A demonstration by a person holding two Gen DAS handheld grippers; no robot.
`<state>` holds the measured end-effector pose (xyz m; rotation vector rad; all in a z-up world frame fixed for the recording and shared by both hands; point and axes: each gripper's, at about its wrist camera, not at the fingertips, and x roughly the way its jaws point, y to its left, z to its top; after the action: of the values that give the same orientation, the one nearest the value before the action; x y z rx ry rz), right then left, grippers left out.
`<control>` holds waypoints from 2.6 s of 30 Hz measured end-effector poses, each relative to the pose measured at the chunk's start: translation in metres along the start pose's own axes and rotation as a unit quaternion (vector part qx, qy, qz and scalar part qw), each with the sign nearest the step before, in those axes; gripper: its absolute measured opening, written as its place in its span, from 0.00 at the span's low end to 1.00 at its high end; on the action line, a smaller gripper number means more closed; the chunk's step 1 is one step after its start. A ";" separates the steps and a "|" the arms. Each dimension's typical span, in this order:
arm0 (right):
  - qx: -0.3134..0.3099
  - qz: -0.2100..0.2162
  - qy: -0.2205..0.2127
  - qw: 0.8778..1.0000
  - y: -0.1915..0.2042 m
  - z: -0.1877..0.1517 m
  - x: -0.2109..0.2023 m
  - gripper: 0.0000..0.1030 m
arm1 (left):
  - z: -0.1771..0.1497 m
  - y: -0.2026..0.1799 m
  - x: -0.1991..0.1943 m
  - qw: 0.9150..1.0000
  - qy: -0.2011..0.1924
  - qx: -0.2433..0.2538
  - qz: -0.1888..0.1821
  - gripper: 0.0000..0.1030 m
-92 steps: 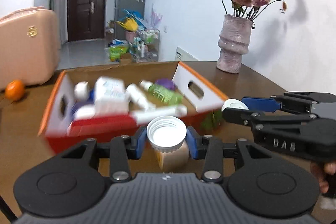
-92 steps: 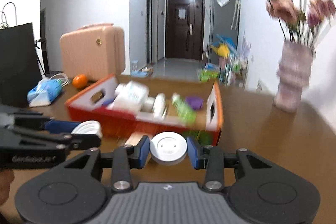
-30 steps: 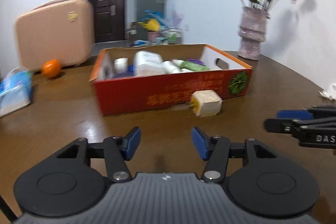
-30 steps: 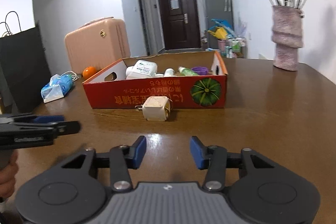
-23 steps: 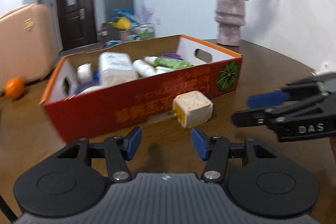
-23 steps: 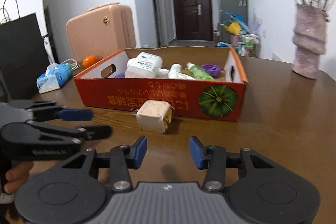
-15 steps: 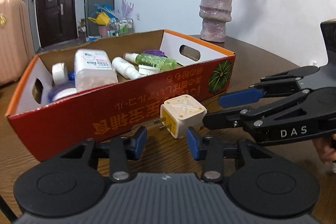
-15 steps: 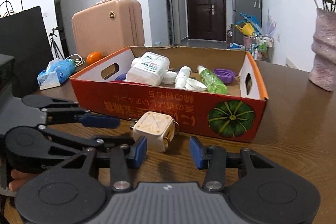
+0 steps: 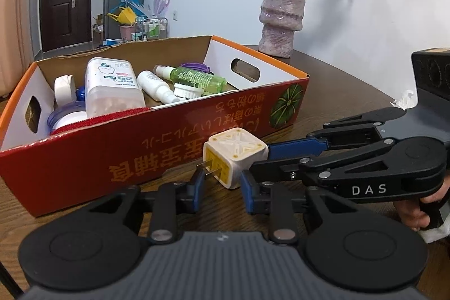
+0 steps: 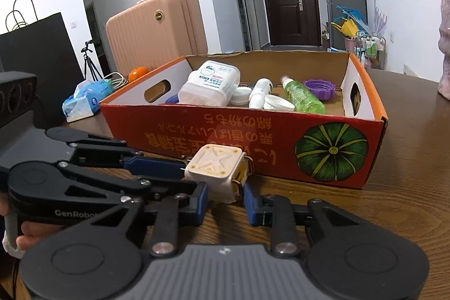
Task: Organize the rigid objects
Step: 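Close the left tool on the beige cube plug while the right tool grips it too, then lift the beige cube plug with the left tool and carry it toward the box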
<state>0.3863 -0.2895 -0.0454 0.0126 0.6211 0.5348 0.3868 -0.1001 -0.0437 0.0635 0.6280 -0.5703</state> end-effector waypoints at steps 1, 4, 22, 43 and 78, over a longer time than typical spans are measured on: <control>-0.002 -0.002 -0.001 1.000 0.002 0.000 -0.002 0.24 | -0.001 -0.003 -0.003 1.000 0.000 0.002 0.004 0.27; -0.016 -0.013 -0.008 1.000 0.016 -0.006 -0.015 0.23 | -0.009 -0.015 -0.020 1.000 -0.002 -0.008 0.012 0.28; -0.028 -0.035 -0.027 0.999 0.045 -0.054 -0.107 0.35 | -0.054 -0.066 -0.092 0.999 -0.009 -0.038 0.028 0.40; 0.029 -0.007 -0.017 0.999 0.041 -0.055 -0.074 0.39 | -0.049 -0.036 -0.066 0.998 -0.009 -0.047 -0.039 0.26; 0.097 -0.037 -0.056 0.993 -0.003 -0.003 -0.064 0.24 | 0.006 -0.009 -0.049 0.990 -0.039 -0.129 -0.041 0.42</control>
<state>0.3428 -0.3237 -0.0128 0.2013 0.5599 0.3969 0.3532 -0.0852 -0.0098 -0.2275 0.6246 -0.5633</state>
